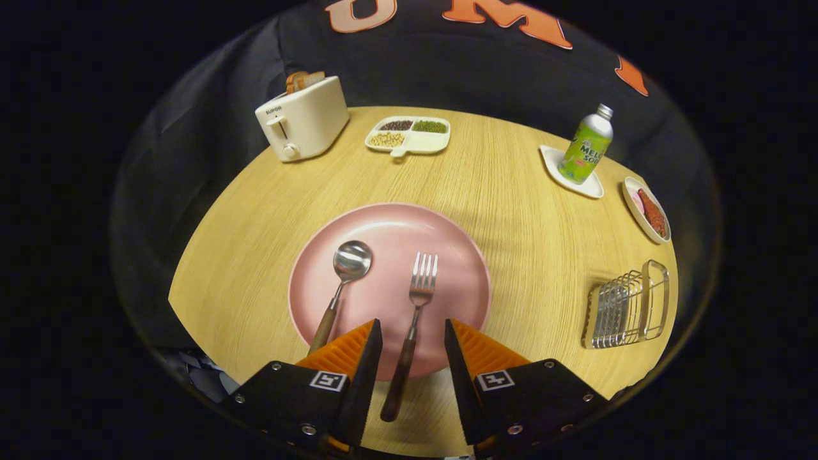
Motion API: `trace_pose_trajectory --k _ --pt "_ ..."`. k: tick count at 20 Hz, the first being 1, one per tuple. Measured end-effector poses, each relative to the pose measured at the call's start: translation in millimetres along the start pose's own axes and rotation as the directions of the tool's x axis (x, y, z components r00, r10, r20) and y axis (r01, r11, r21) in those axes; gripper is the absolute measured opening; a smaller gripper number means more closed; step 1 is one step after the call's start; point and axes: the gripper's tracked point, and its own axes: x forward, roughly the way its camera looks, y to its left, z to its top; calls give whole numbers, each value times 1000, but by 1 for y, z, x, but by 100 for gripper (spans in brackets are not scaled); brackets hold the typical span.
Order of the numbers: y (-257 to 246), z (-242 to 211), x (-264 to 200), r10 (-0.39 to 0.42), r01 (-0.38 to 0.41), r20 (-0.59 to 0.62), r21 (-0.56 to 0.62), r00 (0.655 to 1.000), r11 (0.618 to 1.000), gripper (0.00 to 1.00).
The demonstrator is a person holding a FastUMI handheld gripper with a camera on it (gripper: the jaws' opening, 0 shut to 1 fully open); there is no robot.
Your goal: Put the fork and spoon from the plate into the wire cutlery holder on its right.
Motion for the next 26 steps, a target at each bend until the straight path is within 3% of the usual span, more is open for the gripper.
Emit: trace_pose_trajectory --k 6,13,18,26 --pt "0 -20 11 8 -4 -148 22 989 1000 43" --pt "-1 -22 22 -3 12 -203 41 979 999 11" --pt "-3 -11 21 0 5 -147 31 989 1000 5" --pt "-15 31 -21 34 -38 47 75 998 996 5"
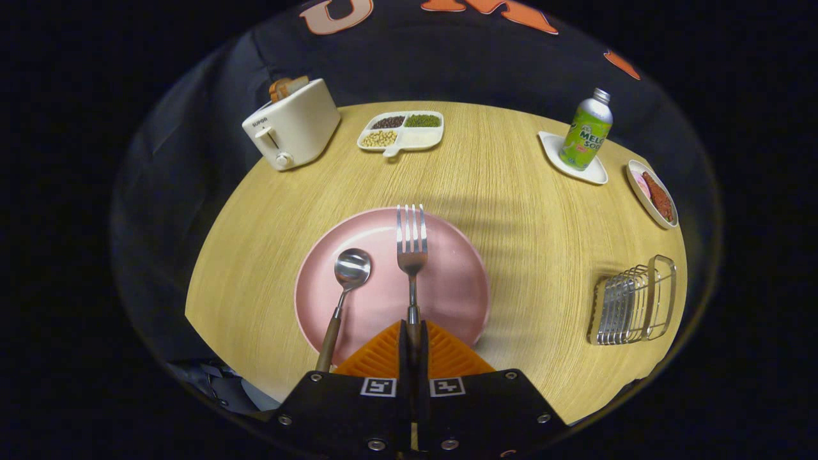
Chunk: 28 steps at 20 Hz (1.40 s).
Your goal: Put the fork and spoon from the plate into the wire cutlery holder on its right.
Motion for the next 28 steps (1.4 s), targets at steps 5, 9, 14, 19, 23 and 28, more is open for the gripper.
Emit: trace_pose_trajectory --k 5,9,14,19,23,28 --pt "-36 20 -43 -39 37 93 31 995 999 5" --pt "-85 19 -81 -105 97 132 70 986 993 5" --pt "-145 10 -116 -193 175 143 129 971 976 5" --pt "-181 -2 -131 -236 221 95 146 967 964 5" --pt "-201 -15 -135 -245 239 34 128 969 963 5" --pt "-215 -34 -132 -236 240 -69 64 969 969 5"
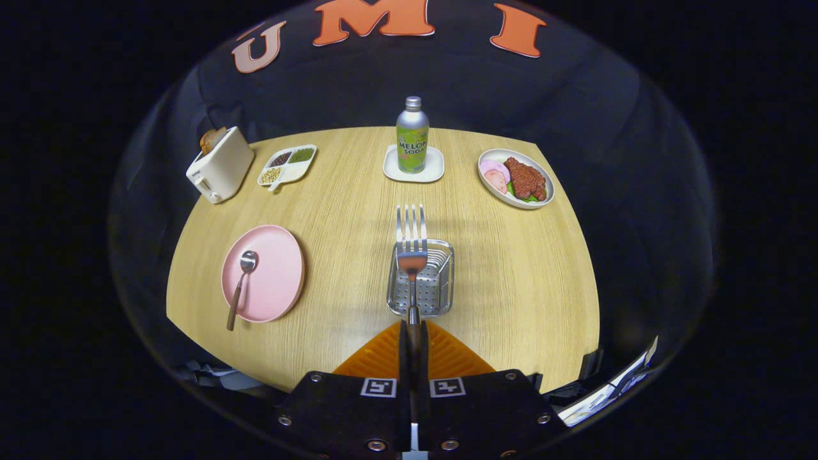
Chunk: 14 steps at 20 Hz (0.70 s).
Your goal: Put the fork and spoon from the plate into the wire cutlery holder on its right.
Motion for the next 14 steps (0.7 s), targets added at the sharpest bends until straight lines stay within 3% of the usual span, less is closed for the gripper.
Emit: trace_pose_trajectory --k 5,14 --pt "-6 -15 12 29 -27 -112 24 993 999 5" --pt "-15 -17 28 42 -40 -201 14 979 999 5"
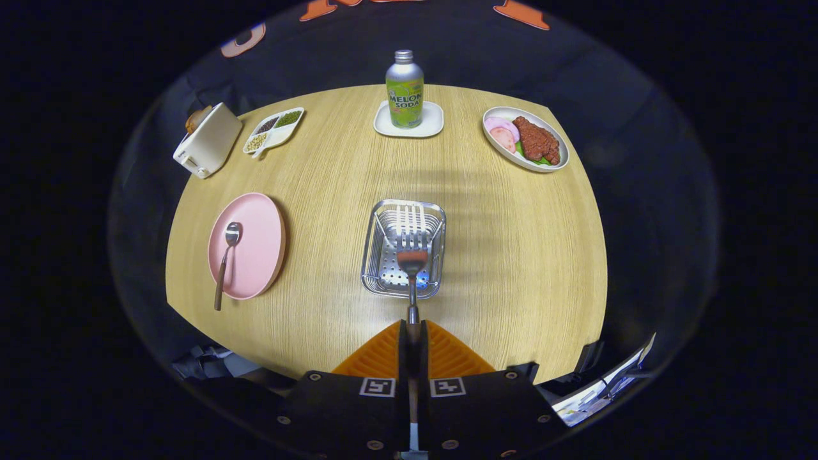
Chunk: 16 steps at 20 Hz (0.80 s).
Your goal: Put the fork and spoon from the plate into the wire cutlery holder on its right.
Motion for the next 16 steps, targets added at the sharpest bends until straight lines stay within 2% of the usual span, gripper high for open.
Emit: trace_pose_trajectory --k 4,9,13,16 --pt "-3 4 6 0 0 -15 8 1000 1000 7" --pt "-8 20 13 -20 19 23 21 1000 1000 8" --pt "-8 49 8 -19 8 154 70 988 998 10" --pt "-5 76 -6 -38 8 307 97 951 995 10"
